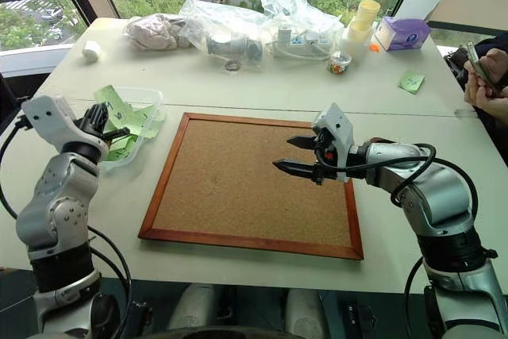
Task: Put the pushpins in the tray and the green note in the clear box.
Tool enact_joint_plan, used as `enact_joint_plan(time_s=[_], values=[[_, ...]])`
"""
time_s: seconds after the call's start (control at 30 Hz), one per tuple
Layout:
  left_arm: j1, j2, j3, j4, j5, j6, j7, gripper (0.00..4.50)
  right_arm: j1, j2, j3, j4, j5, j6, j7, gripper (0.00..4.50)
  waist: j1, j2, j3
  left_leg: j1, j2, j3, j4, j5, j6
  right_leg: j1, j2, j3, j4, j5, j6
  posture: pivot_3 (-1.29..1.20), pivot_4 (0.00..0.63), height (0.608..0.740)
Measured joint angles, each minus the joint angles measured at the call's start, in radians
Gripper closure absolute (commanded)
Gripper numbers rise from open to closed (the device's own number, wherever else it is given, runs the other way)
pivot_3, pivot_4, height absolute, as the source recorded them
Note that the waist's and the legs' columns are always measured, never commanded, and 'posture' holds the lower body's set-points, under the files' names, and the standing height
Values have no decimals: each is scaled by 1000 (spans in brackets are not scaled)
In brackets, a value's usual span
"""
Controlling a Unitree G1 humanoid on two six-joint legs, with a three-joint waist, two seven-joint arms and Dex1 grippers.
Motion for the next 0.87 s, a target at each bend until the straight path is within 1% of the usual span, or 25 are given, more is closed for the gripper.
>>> enact_joint_plan(time_s=[0.2, 0.3, 0.47, 0.53, 0.6, 0.7, 0.77, 0.87], values=[[3, 36, -4, -10, -20, 46, -33, 20, -3, -27, 1, 27, -18, -25, 35, 1009, 0, 0, 0, -1, 1, 0, 5, -1, 2, 0, 0, 0, 1, 0, 0, 0, 150, 740], [0, 65, -25, -49, -82, 72, -111, 20, 13, -45, -15, 28, -18, -27, 40, 1009, 1, 0, 0, -2, 2, -1, 5, -1, 2, 0, 0, 0, 1, 0, 0, 0, 150, 740], [7, 138, -104, -136, -218, 142, -289, 20, 80, -84, -84, 28, -13, -22, 42, 1009, 0, 0, 0, -2, 3, 0, 6, -1, 2, 0, 0, 0, 2, 0, 0, 0, 150, 740], [25, 155, -130, -136, -224, 151, -324, 20, 99, -85, -98, 27, -14, -23, 41, 1009, -3, 0, 0, -1, 2, 0, 6, -1, 2, -1, 1, 0, 2, 0, 0, 0, 150, 740], [67, 212, -185, -137, -225, 153, -401, 20, 137, -95, -112, 20, -14, -22, 37, 1009, -6, 0, 0, -1, 3, 0, 6, -2, 2, -1, 1, 0, 2, 0, 0, 0, 150, 740], [154, 321, -262, -154, -243, 168, -559, 20, 189, -96, -134, -13, -11, -21, 31, 1009, -8, 1, 0, -2, 3, 1, 6, -2, 2, -2, 1, 1, 2, 0, -1, 0, 150, 740], [178, 354, -292, -157, -247, 168, -629, 20, 201, -97, -140, -34, -6, -20, 29, 1009, -7, 0, 0, -2, 3, 0, 7, -2, 2, -2, 1, 1, 3, 0, -1, 0, 150, 740], [192, 392, -315, -158, -243, 160, -692, 20, 208, -98, -146, -54, -2, -20, 27, 1009, -3, 1, 0, -2, 3, -1, 7, -2, 3, -2, 1, 1, 3, 0, -1, 0, 150, 740]])
